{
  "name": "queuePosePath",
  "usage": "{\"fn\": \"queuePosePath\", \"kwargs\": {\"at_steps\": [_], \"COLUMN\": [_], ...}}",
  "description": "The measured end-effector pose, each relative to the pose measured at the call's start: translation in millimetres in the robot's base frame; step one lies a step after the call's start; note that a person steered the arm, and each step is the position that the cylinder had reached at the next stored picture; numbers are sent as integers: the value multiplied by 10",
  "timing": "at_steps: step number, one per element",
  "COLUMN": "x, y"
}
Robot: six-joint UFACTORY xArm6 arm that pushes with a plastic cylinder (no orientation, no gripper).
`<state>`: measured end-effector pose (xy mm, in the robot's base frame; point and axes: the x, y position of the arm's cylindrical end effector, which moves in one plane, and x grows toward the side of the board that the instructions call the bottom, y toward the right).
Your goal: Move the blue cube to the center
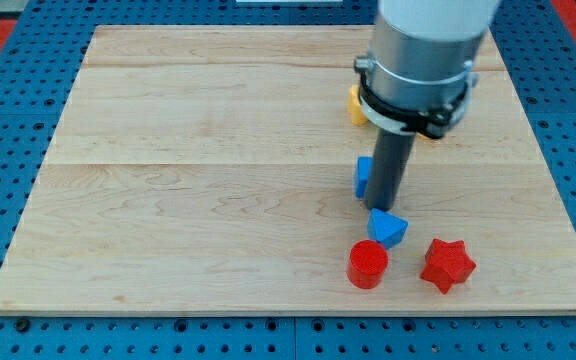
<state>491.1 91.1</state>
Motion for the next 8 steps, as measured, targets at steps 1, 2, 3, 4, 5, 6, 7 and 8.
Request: {"fn": "queuePosePath", "kwargs": {"at_steps": [1, 2, 3, 4, 5, 6, 7, 8], "x": [-103, -538, -435, -181, 92, -283, -648, -349], "y": [432, -216, -1019, -988, -1343, -1599, -1344, -1177]}}
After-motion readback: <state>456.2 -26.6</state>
